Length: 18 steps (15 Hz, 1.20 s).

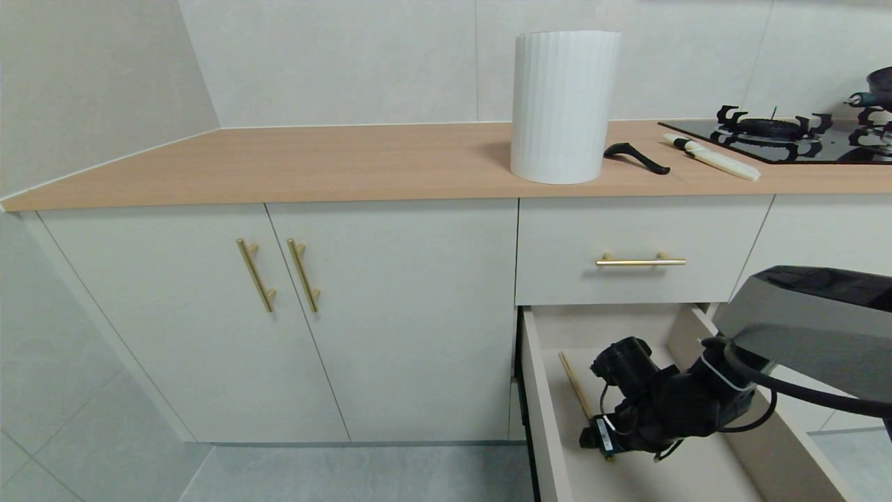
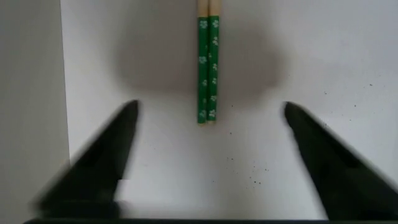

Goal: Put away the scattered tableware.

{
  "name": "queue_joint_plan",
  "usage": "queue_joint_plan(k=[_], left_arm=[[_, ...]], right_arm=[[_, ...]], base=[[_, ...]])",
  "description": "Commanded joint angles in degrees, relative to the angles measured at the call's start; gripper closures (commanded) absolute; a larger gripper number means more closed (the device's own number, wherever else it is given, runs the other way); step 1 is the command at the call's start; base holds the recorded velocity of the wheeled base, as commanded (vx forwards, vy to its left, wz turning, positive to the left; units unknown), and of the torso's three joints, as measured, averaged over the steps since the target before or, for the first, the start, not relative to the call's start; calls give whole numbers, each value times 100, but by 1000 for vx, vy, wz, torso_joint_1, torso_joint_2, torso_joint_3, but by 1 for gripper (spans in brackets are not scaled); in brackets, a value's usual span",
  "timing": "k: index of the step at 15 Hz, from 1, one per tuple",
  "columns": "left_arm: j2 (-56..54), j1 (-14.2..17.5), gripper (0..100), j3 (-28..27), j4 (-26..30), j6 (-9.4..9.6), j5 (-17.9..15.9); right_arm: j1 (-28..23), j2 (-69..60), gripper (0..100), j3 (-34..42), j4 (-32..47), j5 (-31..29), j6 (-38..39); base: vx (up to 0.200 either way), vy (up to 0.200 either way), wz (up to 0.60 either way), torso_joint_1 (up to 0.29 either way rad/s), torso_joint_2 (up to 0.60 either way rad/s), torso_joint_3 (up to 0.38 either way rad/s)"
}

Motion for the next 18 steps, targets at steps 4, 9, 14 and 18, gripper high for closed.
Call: queue_joint_plan(k=[4, 9, 14, 18], left_arm=[[0, 0, 0, 2, 2, -2, 2], [0, 0, 0, 2, 2, -2, 2], [0, 0, 0, 2, -7, -2, 2], [0, 0, 0, 2, 2, -2, 2]], right_arm=[[19, -901, 0, 128, 40, 36, 93], [-69, -3239, 0, 497, 75, 10, -91], [-394, -4197, 0, 488, 225, 1, -478], [-394, -4223, 0, 532, 225, -8, -548]], base=[[0, 0, 0, 0, 0, 0], [0, 0, 0, 0, 0, 0], [0, 0, 0, 0, 0, 0], [0, 0, 0, 33, -124, -98]])
